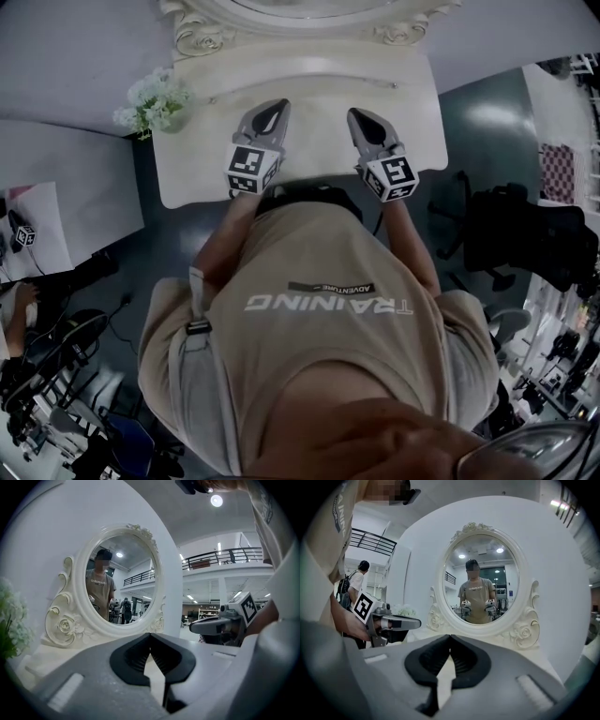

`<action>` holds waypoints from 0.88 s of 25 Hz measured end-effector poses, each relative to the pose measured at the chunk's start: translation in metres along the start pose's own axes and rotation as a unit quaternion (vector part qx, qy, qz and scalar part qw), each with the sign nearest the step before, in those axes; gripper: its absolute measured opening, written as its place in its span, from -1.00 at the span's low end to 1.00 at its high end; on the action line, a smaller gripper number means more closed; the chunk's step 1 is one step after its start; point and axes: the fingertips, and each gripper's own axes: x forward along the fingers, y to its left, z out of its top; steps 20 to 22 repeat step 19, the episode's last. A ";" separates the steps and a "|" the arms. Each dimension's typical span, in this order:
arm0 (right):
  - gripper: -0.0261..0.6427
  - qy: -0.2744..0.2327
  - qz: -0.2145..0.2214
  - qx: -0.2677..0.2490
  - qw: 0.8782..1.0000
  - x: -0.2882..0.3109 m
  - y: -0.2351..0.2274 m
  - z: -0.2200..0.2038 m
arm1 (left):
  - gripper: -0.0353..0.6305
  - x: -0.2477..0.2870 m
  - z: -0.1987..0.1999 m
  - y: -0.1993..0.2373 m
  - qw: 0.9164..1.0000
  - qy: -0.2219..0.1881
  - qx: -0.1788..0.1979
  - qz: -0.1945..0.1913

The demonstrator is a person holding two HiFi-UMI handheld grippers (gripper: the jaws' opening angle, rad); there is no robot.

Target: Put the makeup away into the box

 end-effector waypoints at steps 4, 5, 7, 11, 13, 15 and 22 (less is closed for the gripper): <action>-0.91 -0.003 -0.002 0.005 1.000 0.007 0.002 -0.003 | -0.88 -0.001 -0.001 0.007 1.000 0.005 0.004 0.001; -0.91 -0.003 -0.003 0.004 1.000 0.009 0.000 -0.002 | -0.88 0.001 0.000 0.009 1.000 0.006 0.004 0.001; -0.91 -0.005 -0.003 0.003 1.000 0.014 -0.004 0.001 | -0.88 0.006 0.001 0.013 1.000 0.004 0.002 0.001; -0.91 -0.009 -0.004 0.003 1.000 0.024 -0.014 0.006 | -0.88 0.018 0.006 0.018 1.000 0.003 0.001 0.000; -0.91 -0.008 -0.007 0.005 1.000 0.028 -0.020 0.004 | -0.88 0.026 0.007 0.019 1.000 0.004 0.002 -0.004; -0.91 -0.005 -0.010 0.006 1.000 0.034 -0.026 0.002 | -0.87 0.032 0.004 0.021 1.000 0.007 0.003 -0.007; -0.91 -0.004 -0.016 0.009 1.000 0.053 -0.030 -0.003 | -0.88 0.036 -0.006 0.036 1.000 0.014 0.006 -0.007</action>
